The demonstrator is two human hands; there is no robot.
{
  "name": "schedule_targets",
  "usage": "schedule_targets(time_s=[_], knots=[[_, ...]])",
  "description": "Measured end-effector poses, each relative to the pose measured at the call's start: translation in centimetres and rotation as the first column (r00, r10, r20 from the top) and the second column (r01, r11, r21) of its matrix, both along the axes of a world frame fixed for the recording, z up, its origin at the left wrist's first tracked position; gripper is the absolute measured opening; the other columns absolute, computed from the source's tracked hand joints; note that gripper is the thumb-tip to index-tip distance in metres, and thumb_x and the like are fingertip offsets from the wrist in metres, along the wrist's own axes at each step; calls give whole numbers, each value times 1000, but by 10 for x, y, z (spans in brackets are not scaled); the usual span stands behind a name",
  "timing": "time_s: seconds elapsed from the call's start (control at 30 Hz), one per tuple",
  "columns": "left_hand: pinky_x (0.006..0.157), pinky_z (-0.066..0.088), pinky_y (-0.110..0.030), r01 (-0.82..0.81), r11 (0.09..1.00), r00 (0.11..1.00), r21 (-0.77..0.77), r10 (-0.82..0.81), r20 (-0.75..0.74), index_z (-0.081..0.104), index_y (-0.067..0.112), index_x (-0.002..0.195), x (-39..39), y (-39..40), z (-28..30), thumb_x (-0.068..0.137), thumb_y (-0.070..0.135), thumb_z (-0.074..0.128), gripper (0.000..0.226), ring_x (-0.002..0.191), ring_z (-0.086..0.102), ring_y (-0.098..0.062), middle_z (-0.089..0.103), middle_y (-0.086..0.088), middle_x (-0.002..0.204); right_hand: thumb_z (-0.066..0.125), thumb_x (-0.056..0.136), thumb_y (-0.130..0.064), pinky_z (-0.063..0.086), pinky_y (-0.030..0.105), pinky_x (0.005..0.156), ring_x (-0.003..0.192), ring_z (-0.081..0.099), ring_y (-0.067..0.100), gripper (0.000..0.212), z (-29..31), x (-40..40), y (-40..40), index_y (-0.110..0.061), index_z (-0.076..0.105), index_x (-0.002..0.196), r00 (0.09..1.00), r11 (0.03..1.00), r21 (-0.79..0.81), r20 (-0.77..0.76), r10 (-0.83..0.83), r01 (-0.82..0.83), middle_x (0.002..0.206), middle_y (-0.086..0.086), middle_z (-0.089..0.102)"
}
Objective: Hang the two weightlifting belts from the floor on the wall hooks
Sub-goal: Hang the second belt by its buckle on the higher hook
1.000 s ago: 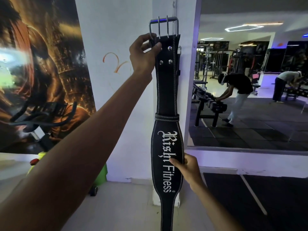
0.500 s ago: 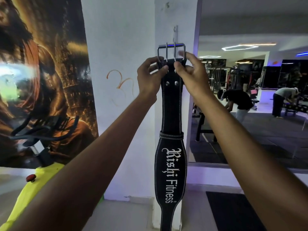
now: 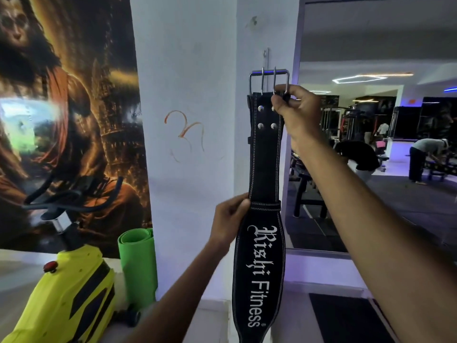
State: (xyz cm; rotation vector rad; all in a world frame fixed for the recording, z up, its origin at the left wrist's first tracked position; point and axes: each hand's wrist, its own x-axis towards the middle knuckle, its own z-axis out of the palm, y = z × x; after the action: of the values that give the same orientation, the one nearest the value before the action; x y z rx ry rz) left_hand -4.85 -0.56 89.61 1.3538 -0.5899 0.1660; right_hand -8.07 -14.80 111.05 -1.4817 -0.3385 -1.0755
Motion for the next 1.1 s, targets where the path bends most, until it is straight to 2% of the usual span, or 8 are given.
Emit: schedule_targets(time_s=[0.1,0.2,0.27,0.53,0.8,0.9,1.0,1.1], knots=[[76,59,-24,57,998,996,16,-55,-64,77,16,104,-14,0,-33,96,2,60,24,81,72,-9,80,3,93,67,86,4,49,7,63,57,61,-9,25,-6,2,1,1,69,111,1000,1000,23,-15,-19,20,74,-1,68],[82,60,-42,58,994,994,97,-47,-103,75,6,97,-16,8,-66,90,8,68,10,83,72,-20,78,-9,92,67,86,4,49,7,63,57,61,-9,26,-9,1,2,2,69,112,999,999,27,-24,-21,22,75,1,68],[85,58,-50,58,985,993,161,-40,-115,72,4,98,-17,12,-79,84,18,72,20,84,71,-22,77,-10,93,67,86,4,49,7,64,58,61,-9,25,-10,0,3,2,68,111,999,999,22,-23,-26,26,75,1,68],[78,58,-24,18,991,1000,131,-17,-13,72,5,108,-8,6,-16,88,0,70,21,85,73,-11,78,0,93,68,86,3,52,13,69,62,63,-4,23,-12,-2,8,-2,69,108,1000,999,40,-13,-19,20,77,0,69],[85,61,-37,-10,965,1000,263,14,-11,72,18,107,-15,20,-79,78,25,74,30,95,75,-25,79,-3,104,68,86,1,53,11,69,65,64,-4,22,-9,-6,0,-7,70,106,1000,996,87,4,-23,22,78,-3,70],[85,61,-36,-109,974,994,200,105,32,64,31,115,-8,21,-51,77,52,67,44,97,73,-24,74,1,112,69,86,2,55,15,71,66,64,0,28,-17,-3,-1,-4,66,112,1000,994,109,-2,-4,5,75,-9,69],[92,58,-40,-209,976,973,56,201,116,59,27,115,1,19,5,83,56,59,43,104,69,-24,69,-1,115,68,86,4,51,16,65,59,62,1,37,-25,-2,-1,-11,49,114,1000,992,127,17,-19,17,71,-12,63],[96,53,-29,-280,958,922,-55,285,263,56,14,113,4,14,72,95,34,62,27,106,63,-9,63,-1,115,66,86,0,47,28,62,64,61,20,39,-34,-2,-2,-20,38,104,999,998,45,14,-32,32,69,23,61]])
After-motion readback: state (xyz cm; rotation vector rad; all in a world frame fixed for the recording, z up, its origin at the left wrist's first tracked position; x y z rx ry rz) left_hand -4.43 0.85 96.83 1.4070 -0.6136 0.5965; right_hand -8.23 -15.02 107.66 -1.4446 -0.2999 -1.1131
